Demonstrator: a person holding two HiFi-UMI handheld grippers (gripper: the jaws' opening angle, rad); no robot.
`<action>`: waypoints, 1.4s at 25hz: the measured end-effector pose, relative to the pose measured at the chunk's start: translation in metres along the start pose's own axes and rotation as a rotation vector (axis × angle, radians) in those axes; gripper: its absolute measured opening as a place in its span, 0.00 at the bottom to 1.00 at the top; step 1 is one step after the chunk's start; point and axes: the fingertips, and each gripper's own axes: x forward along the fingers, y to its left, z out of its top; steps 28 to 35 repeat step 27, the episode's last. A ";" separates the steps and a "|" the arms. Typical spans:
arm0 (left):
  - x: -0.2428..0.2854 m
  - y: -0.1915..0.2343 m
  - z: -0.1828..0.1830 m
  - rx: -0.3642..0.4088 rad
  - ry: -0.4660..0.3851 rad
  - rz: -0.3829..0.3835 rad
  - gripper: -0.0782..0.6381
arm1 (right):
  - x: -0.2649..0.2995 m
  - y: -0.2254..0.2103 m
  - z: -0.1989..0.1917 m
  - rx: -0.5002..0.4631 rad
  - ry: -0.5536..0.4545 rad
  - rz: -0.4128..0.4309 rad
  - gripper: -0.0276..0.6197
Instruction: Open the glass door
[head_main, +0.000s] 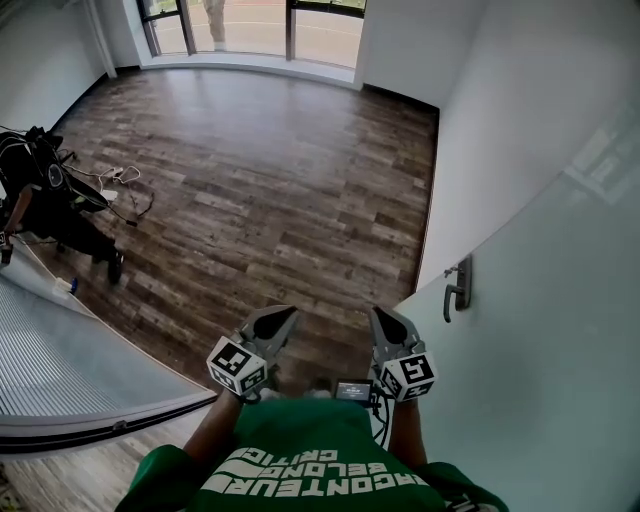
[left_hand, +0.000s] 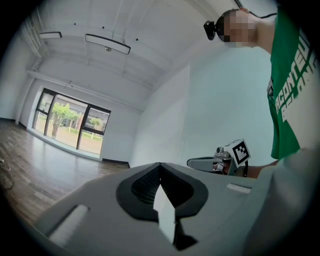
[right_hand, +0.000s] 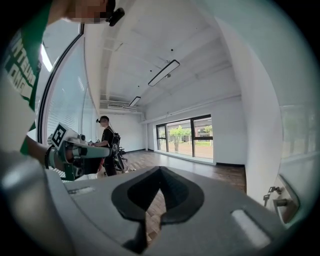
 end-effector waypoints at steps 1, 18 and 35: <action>-0.002 0.003 0.001 -0.001 -0.002 -0.002 0.13 | 0.002 0.004 0.000 0.002 -0.002 0.000 0.03; -0.017 0.022 0.009 -0.007 -0.026 -0.011 0.13 | 0.014 0.025 0.005 -0.043 0.010 0.000 0.03; -0.020 0.022 0.009 -0.009 -0.032 -0.014 0.13 | 0.015 0.030 0.003 -0.055 0.022 0.006 0.03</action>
